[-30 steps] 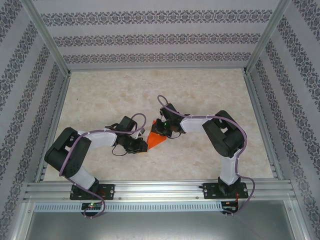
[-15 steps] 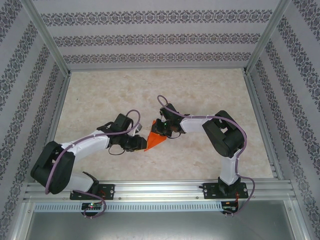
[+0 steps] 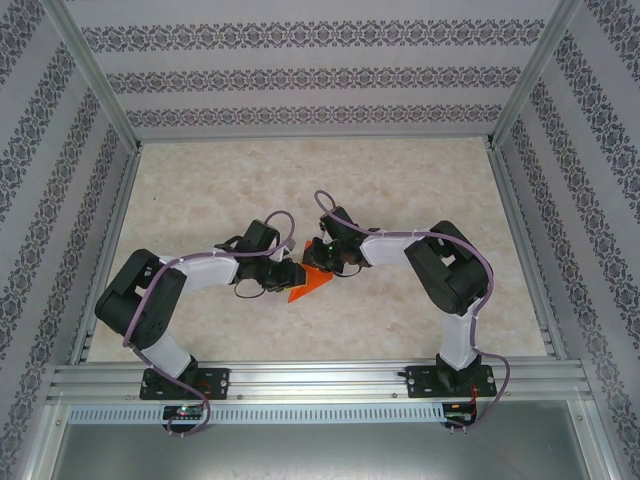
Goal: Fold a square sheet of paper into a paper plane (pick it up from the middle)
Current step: Fourth fold the wing at the center of the table.
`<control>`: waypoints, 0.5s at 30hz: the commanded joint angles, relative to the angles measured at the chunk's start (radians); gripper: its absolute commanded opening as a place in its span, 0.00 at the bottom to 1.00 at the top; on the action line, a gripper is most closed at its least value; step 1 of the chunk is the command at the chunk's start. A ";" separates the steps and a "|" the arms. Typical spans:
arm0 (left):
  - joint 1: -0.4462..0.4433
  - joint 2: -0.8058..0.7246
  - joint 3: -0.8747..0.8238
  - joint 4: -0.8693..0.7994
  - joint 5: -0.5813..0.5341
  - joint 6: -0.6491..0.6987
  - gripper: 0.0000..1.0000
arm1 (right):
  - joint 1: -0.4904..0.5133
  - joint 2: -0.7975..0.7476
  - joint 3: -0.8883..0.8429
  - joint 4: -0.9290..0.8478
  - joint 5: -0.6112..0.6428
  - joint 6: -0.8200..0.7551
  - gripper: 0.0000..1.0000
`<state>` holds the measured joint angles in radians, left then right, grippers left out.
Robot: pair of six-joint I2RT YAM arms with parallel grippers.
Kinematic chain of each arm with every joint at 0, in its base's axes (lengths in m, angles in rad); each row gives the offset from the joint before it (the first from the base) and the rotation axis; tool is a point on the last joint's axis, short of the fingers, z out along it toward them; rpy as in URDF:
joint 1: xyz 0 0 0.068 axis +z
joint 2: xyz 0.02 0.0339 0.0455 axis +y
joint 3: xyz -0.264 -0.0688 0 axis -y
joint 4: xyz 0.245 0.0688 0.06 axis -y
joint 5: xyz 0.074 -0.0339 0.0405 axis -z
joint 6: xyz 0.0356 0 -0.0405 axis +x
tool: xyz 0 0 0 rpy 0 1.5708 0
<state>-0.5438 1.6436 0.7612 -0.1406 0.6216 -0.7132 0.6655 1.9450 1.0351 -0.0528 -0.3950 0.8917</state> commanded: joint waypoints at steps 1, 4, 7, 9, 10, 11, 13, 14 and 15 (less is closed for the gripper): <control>0.008 0.044 0.033 0.067 0.019 0.004 0.29 | -0.002 0.085 -0.030 -0.075 0.080 -0.010 0.16; 0.008 0.081 0.025 0.045 -0.003 0.029 0.27 | -0.003 0.082 -0.028 -0.073 0.075 -0.008 0.16; 0.008 0.115 0.017 -0.022 -0.058 0.064 0.22 | -0.004 0.073 -0.026 -0.059 0.064 -0.003 0.16; 0.008 0.125 -0.002 -0.050 -0.103 0.071 0.15 | -0.008 0.066 -0.018 -0.054 0.050 -0.005 0.16; 0.008 0.129 -0.012 -0.066 -0.123 0.077 0.13 | -0.009 0.059 -0.011 -0.056 0.047 -0.009 0.16; 0.008 0.131 -0.018 -0.083 -0.139 0.082 0.11 | -0.013 0.052 -0.005 -0.056 0.046 -0.012 0.16; 0.010 0.136 -0.029 -0.111 -0.162 0.095 0.08 | -0.021 0.026 0.002 -0.051 0.041 -0.018 0.17; 0.010 0.136 -0.036 -0.113 -0.163 0.096 0.08 | -0.026 0.013 0.003 -0.047 0.038 -0.020 0.17; 0.010 0.134 -0.047 -0.106 -0.164 0.094 0.07 | -0.036 -0.007 0.003 -0.037 0.033 -0.023 0.17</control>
<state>-0.5388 1.7355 0.7734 -0.1268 0.5827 -0.6590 0.6563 1.9427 1.0389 -0.0525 -0.4152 0.8909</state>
